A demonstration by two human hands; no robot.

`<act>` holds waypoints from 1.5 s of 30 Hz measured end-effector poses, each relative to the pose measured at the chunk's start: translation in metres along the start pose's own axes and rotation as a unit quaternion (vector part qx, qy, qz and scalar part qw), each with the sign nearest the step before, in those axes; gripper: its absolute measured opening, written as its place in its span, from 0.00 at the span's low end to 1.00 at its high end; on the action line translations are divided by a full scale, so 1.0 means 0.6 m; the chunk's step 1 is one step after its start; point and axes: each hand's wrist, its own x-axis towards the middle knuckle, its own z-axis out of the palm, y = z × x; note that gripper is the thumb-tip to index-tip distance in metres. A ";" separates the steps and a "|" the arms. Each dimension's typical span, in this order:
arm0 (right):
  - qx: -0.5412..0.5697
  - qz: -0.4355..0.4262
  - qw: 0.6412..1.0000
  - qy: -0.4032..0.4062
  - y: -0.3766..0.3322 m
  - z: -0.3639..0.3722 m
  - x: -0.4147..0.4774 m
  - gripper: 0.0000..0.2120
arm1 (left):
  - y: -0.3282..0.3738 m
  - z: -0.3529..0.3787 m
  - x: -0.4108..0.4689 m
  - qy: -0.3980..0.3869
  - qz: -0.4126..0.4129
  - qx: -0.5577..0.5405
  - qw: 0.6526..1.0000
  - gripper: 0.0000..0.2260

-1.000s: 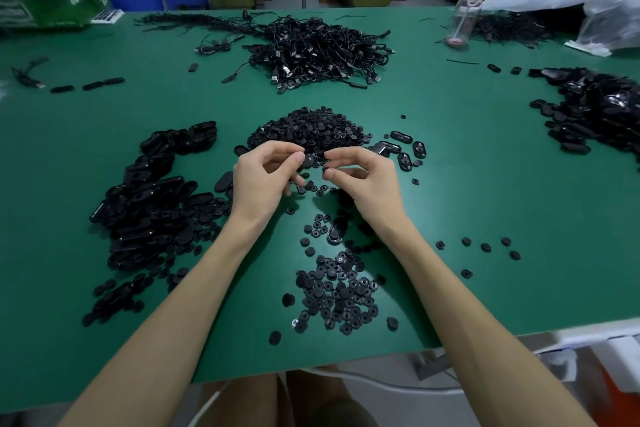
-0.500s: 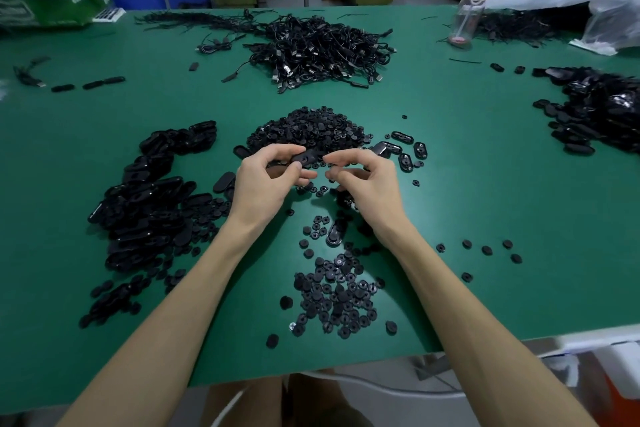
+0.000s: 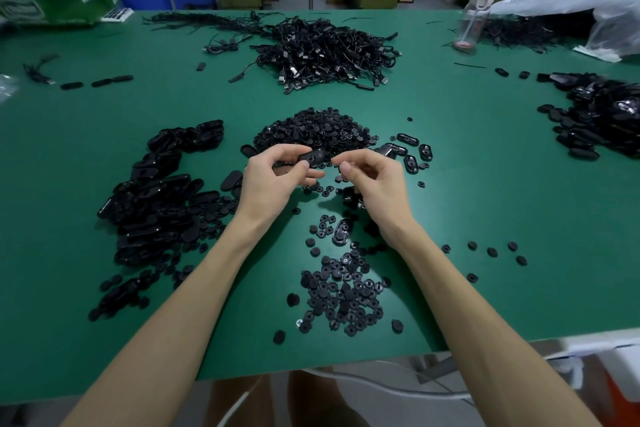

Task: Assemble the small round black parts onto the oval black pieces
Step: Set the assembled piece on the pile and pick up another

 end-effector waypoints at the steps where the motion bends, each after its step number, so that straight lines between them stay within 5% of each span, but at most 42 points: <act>1: 0.001 0.002 1.000 0.001 0.000 -0.001 0.000 0.06 | 0.000 0.000 0.000 -0.002 -0.002 -0.001 1.000 0.09; 13: 0.007 0.015 1.000 -0.005 -0.003 0.002 -0.003 0.11 | 0.016 0.000 -0.001 -0.012 0.006 0.044 0.999 0.16; 23: -0.012 0.008 1.000 0.000 -0.002 0.003 -0.002 0.06 | 0.024 0.002 -0.010 -0.005 0.011 0.008 1.000 0.05; 38: 0.009 -0.002 1.000 0.023 -0.011 0.034 -0.008 0.03 | 0.019 0.001 -0.006 -0.001 -0.001 0.023 1.000 0.06; 45: -0.018 0.010 0.998 0.051 -0.013 0.029 -0.008 0.03 | 0.022 0.012 -0.012 -0.017 -0.079 -0.057 0.995 0.04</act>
